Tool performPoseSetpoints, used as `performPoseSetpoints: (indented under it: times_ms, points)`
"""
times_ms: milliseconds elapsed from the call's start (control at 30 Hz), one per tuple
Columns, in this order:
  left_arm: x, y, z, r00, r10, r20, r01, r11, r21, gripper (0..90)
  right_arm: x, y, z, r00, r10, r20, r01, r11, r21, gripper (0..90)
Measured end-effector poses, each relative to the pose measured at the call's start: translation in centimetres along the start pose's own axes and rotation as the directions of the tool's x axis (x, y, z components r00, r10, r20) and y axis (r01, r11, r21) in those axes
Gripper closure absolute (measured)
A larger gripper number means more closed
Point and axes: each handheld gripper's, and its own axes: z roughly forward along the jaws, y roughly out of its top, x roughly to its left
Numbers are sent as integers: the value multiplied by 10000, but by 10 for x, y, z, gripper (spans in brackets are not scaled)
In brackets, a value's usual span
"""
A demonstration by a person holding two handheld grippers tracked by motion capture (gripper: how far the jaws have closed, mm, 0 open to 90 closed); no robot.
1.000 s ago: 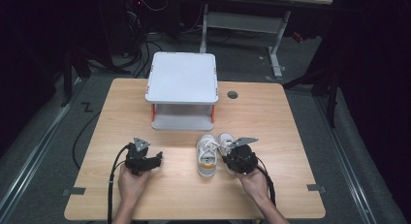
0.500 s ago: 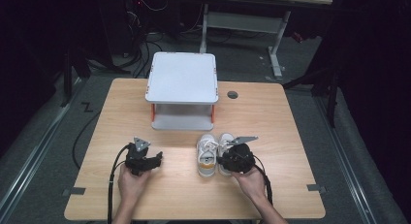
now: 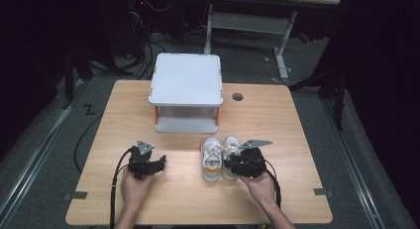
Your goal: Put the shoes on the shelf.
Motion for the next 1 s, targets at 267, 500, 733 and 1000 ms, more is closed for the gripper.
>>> performPoseSetpoints:
  times_ms: [267, 500, 733, 1000]
  points:
    - [0, 0, 0, 10000, 16, -18, -16, 10000, -3, 296, -13, -6, -21, 9976, -105, 678, 203, 9892, -1449, 570]
    - [0, 0, 0, 10000, 3, -18, -3, 10000, 2, 299, -45, -20, -29, 9827, 611, 1750, -231, 9771, -2116, 536]
    - [-1, 0, 0, 10000, 50, -34, -50, 10000, 24, 292, -82, -43, -28, 9483, 1496, 2800, -876, 9711, -2221, 490]
    - [-4, 2, 2, 9997, -240, -109, 241, 9997, 75, 238, -116, -61, -22, 9073, 1819, 3791, -1332, 9795, -1513, 461]
